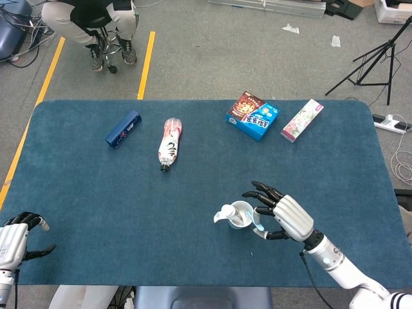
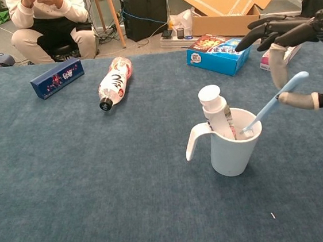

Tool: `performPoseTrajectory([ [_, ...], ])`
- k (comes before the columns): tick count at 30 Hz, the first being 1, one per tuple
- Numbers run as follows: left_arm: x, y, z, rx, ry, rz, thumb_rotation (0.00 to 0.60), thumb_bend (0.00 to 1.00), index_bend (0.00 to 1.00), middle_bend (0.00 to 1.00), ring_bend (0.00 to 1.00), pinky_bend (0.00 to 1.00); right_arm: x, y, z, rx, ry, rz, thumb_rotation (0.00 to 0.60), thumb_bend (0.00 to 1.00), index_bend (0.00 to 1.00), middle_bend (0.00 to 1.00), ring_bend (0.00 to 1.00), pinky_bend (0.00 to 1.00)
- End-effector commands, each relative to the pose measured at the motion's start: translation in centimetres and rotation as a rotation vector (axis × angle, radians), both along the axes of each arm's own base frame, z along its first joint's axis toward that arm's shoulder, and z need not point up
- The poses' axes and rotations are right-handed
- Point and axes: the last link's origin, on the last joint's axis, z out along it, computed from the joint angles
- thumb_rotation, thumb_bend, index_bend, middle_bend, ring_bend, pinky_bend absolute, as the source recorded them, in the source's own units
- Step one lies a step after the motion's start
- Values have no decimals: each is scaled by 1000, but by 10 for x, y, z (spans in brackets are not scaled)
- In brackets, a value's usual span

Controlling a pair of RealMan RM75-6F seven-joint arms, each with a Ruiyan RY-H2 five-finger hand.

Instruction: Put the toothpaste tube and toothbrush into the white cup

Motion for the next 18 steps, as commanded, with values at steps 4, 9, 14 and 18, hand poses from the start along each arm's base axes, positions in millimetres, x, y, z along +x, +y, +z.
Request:
performPoseTrajectory([
  [4,0,0,0,-2,2,1,600,0,505,382,235,285,-2,0,1,-3,-5,-5,600,273,554,238,0,190],
  [9,0,0,0,1,1,0,600,0,505,382,236,285,-4,-1,2,-7,-9,-8,600,266,514,238,0,190],
  [14,0,0,0,-1,2,0,600,0,505,382,235,285,-6,0,4,-15,-10,-10,600,260,487,238,0,190],
  [18,0,0,-1,0,3,1,600,0,505,382,235,285,-7,1,9,-30,-13,-12,600,256,434,238,0,190],
])
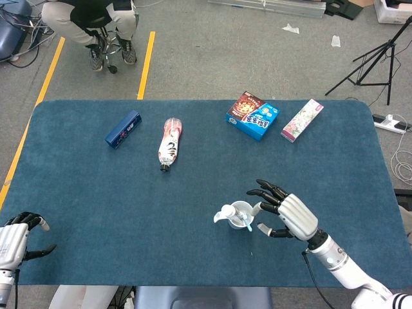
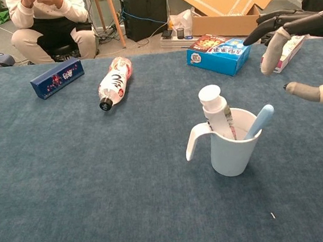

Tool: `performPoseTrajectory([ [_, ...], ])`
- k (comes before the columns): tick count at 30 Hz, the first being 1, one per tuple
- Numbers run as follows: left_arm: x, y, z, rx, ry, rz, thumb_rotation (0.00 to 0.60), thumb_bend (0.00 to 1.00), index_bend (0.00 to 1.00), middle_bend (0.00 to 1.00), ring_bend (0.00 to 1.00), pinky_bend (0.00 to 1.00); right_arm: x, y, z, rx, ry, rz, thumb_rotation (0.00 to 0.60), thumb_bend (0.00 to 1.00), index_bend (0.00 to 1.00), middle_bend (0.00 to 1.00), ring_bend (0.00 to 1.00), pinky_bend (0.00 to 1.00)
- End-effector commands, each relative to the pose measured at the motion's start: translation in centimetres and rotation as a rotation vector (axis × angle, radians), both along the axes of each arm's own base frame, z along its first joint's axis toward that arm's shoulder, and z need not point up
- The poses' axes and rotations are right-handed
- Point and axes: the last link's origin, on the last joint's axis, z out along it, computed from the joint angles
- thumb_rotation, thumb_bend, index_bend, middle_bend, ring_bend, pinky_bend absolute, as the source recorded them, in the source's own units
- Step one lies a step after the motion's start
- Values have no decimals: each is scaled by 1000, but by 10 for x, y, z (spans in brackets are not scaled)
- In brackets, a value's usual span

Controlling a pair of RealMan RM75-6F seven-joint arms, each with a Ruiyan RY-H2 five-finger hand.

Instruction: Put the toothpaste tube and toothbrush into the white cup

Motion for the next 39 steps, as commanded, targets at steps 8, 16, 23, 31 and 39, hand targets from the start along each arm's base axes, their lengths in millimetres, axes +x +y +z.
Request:
performPoseTrajectory([
  [8,1,0,-1,-2,3,-3,600,0,505,382,235,285,-16,6,24,-165,98,-84,600,208,375,238,0,190],
  [16,2,0,-3,-7,1,-13,600,0,505,382,235,285,-35,16,55,-372,357,-334,600,208,375,200,0,190],
  [23,5,1,-5,-4,-13,-50,600,0,506,382,236,285,-58,31,78,-508,559,-540,600,208,375,144,0,161],
  [31,8,4,-5,21,-30,-85,600,0,510,368,228,285,-78,47,89,-618,589,-668,600,208,375,126,0,158],
  [39,9,6,-4,58,-60,-125,600,0,510,332,219,285,-90,51,88,-573,512,-719,600,208,375,126,0,153],
])
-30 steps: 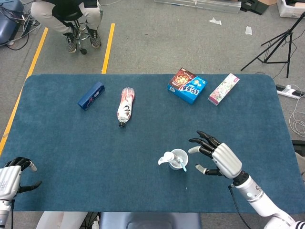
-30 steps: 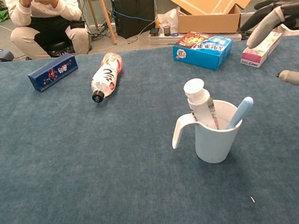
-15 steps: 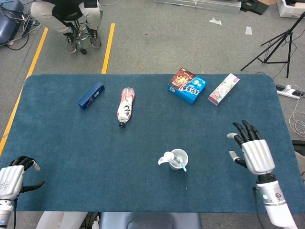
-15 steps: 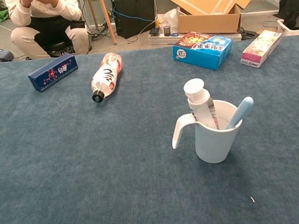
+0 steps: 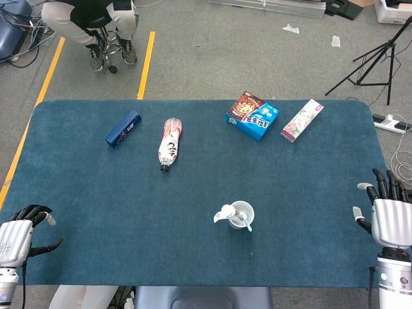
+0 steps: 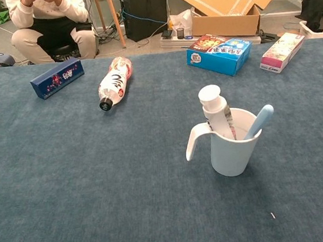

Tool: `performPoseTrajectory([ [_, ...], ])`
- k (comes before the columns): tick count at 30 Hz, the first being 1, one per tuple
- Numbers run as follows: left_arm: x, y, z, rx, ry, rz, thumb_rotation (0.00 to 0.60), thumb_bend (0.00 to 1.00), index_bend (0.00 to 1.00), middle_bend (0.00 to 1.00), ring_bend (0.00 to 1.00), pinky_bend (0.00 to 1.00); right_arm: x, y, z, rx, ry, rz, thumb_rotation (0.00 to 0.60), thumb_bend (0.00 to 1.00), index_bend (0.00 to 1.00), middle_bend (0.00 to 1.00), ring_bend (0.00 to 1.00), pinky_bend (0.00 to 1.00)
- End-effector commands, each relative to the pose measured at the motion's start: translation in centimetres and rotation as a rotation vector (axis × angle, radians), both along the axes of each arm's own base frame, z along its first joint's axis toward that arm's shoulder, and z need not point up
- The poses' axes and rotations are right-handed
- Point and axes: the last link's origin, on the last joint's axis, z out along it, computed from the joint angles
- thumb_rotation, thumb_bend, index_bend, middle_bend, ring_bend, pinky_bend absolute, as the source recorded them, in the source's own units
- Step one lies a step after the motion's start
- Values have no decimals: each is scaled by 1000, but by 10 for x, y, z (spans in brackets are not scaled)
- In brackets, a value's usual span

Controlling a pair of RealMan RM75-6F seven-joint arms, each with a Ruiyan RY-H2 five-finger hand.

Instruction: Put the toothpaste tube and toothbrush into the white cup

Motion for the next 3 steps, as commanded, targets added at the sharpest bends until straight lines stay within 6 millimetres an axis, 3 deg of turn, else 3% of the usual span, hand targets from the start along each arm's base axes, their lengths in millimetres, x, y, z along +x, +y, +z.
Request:
performPoseTrajectory([
  [1,-2,0,0,1,-4,4,600,0,510,332,219,285,-5,1,-1,17,-24,-16,600,208,375,126,0,145],
  [3,-3,1,0,0,-4,10,600,0,510,332,219,285,-7,1,-2,28,-35,-18,600,208,375,126,0,132],
])
